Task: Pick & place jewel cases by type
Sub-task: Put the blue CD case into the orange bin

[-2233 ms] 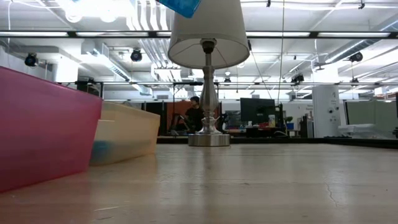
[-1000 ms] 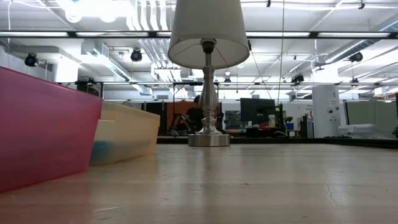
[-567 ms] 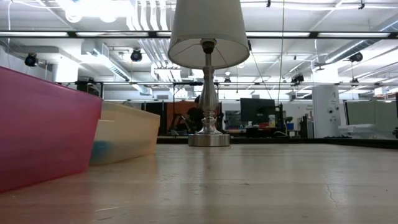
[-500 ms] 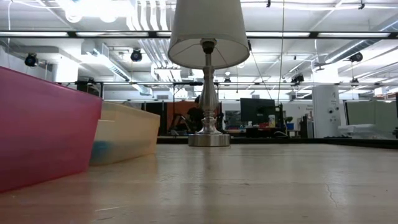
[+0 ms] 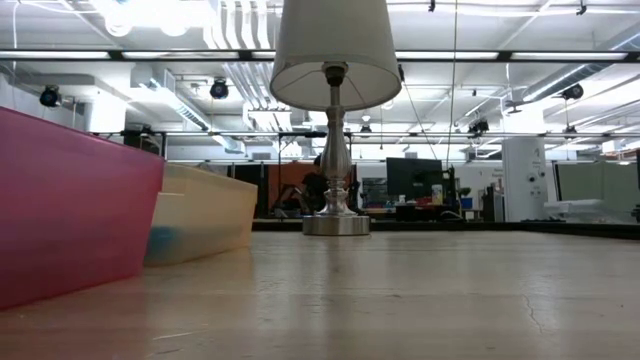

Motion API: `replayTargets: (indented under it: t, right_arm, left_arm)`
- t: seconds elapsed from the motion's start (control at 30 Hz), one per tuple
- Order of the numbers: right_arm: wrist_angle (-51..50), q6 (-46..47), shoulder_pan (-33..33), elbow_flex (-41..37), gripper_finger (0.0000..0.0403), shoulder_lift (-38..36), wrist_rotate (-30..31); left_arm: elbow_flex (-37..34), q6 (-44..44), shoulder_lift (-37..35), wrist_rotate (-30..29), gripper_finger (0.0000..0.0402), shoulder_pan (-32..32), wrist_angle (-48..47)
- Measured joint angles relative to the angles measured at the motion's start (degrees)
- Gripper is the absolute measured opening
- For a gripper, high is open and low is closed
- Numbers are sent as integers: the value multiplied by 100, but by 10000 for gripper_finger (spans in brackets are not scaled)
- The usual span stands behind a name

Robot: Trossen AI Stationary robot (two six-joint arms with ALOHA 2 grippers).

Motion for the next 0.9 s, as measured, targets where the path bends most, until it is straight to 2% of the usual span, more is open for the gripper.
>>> replayTargets:
  t: [0.1,0.43,0.9]
  right_arm:
    - [39,-246,-28,2,14,48,116]
    - [221,-944,-168,0,14,288,335]
    - [486,-946,-275,-2,14,285,374]
  left_arm:
    - [-2,-16,0,3,204,101,120]
    - [289,-98,1,587,204,436,102]
    - [355,-115,33,676,204,543,-117]
